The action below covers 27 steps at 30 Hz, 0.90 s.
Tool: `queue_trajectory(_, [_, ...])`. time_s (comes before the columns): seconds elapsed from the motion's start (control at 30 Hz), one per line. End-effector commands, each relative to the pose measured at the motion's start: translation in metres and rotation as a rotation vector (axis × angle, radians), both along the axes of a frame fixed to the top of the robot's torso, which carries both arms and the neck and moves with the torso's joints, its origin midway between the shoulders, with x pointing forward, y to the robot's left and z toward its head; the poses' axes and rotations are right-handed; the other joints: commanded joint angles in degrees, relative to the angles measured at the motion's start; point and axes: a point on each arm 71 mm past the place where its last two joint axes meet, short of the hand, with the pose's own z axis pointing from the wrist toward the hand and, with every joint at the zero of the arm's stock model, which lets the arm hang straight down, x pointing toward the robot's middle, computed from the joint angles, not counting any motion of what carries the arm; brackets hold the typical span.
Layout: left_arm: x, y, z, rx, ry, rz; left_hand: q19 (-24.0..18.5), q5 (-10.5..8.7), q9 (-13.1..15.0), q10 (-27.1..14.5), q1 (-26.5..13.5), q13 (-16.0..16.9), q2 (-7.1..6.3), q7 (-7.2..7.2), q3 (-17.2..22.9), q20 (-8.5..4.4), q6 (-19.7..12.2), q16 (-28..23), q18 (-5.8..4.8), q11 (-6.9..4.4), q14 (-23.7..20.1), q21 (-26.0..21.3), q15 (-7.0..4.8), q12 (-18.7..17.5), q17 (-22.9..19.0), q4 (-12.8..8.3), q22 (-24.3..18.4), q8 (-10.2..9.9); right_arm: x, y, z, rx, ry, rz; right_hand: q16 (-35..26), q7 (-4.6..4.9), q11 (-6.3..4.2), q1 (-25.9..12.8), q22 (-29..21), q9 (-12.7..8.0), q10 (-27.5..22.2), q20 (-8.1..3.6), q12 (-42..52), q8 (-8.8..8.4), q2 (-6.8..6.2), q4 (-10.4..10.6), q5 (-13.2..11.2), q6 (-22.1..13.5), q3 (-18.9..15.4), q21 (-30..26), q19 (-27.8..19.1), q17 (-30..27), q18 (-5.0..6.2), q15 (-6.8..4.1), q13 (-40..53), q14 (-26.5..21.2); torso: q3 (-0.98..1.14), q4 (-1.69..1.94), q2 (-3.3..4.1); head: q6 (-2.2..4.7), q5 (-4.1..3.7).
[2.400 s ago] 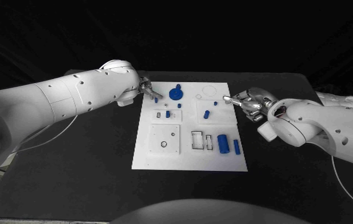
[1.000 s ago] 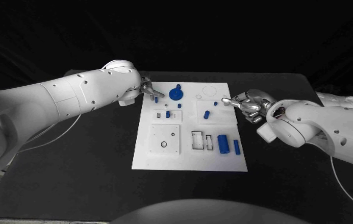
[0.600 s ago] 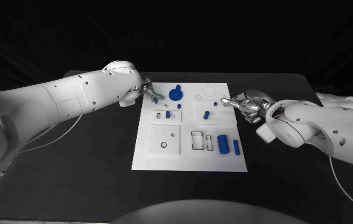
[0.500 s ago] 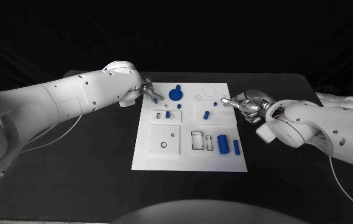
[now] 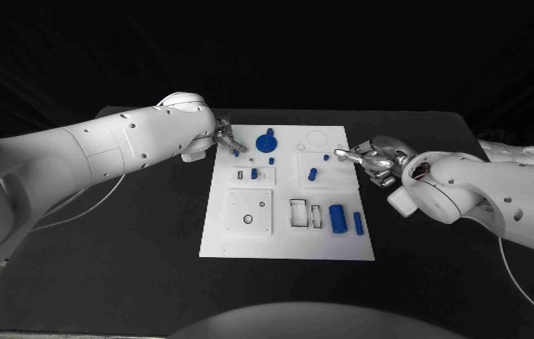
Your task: Assemble the parts on the task board
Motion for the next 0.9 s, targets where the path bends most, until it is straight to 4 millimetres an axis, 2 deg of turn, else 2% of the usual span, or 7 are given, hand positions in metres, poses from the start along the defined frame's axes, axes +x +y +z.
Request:
queue_trajectory(0.03, [-0.0006, -0.0025, -0.0006, -0.003, 0.01, -0.015, 6.13, 0.99, 0.06, 5.96, 0.05, 14.86, 0.54, 0.08, -0.46, -0.33, -0.33, 0.15, -0.44, -0.47, 6.16, 0.14, -0.41, -0.19, 15.06, -0.03, 15.1, 0.21, -0.0006, 0.0013, -0.0008, -0.004, 0.006, 0.016, 0.23, 0.64, 0.36, -0.02, 15.1, 0.05, 6.15, 0.23, 0.22, 0.35, 0.42, -0.11, -0.04, -0.38, -0.31, 0.26, 6.0, 15.06, -0.39, 0.4, 15.08, 5.98, 0.0, 0.01, 0.02, 0.1, -0.01])
queue_trajectory(0.2, [-0.0006, -0.0025, -0.0009, -0.002, 0.013, -0.016, 6.13, 2.13, 0.05, 5.96, 0.03, 14.86, 1.06, 0.04, -0.4, -0.34, -0.38, 0.15, -0.44, -0.51, 6.16, 0.14, -0.42, -0.19, 15.06, -0.05, 15.1, 0.19, -0.0006, 0.0009, -0.0009, -0.005, 0.006, 0.015, 0.23, 0.63, 0.36, 0.13, 15.1, 0.06, 6.15, 0.23, 0.22, 0.37, 0.49, -0.19, 0.16, -0.37, -0.29, 0.26, 6.0, 15.06, -0.39, 0.4, 15.08, 5.98, 0.0, 0.0, -0.02, -0.02, 0.04])
queue_trajectory(0.73, [-0.0008, -0.0029, -0.0013, 0.001, 0.018, -0.018, 6.13, 5.07, 0.09, 5.96, 1.96, 14.86, 1.06, -0.19, 0.04, -0.34, -0.57, 0.15, -0.44, -0.7, 6.16, 0.14, -0.56, -0.19, 15.06, -0.15, 15.1, 0.18, -0.0007, 0.0009, -0.0009, -0.005, 0.006, 0.014, 0.23, 0.63, 0.36, 0.18, 15.1, 0.06, 6.15, 0.23, 0.22, 0.37, 0.51, -0.22, 0.24, -0.37, -0.29, 0.26, 6.0, 15.06, -0.39, 0.4, 15.08, 5.98, -0.05, -0.02, 0.01, 0.01, -0.04])
queue_trajectory(0.9, [-0.0006, -0.0027, -0.0012, 0.0, 0.016, -0.017, 6.13, 5.52, 0.09, 5.96, 2.88, 14.86, 1.04, -0.24, 0.38, -0.34, -0.62, 0.15, -0.44, -0.76, 6.16, 0.14, -0.61, -0.19, 15.06, -0.18, 15.1, 0.18, -0.0007, 0.0007, -0.001, -0.005, 0.006, 0.013, 0.23, 0.63, 0.36, 0.18, 15.1, 0.06, 6.15, 0.23, 0.22, 0.37, 0.51, -0.22, 0.24, -0.37, -0.29, 0.26, 6.0, 15.06, -0.39, 0.4, 15.08, 5.98, 0.0, -0.02, 0.0, 0.04, 0.0])
